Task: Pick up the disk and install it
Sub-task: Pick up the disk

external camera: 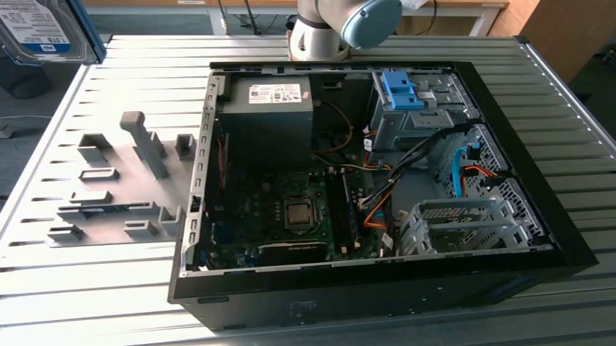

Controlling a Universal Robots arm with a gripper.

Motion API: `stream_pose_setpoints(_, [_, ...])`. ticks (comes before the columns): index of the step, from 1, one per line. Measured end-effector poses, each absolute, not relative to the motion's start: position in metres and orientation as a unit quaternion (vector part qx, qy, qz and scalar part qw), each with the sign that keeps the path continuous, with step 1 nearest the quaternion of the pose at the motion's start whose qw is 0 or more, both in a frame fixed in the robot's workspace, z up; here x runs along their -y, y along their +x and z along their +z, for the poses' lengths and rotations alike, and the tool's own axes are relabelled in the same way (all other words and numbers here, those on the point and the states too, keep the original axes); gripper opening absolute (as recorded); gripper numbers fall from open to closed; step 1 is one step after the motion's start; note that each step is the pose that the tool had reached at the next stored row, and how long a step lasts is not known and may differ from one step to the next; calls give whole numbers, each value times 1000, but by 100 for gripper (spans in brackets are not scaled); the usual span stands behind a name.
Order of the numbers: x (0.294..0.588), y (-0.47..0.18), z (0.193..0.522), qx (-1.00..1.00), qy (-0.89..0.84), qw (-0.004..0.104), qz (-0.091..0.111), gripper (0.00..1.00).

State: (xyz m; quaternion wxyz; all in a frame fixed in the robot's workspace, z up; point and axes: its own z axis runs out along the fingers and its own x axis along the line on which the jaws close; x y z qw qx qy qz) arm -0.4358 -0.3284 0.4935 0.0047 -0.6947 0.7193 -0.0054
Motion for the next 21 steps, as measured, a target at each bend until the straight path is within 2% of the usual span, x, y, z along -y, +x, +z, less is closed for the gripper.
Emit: stream_pose_setpoints(21, [328,-436,508,-719,-695,5,-5,36])
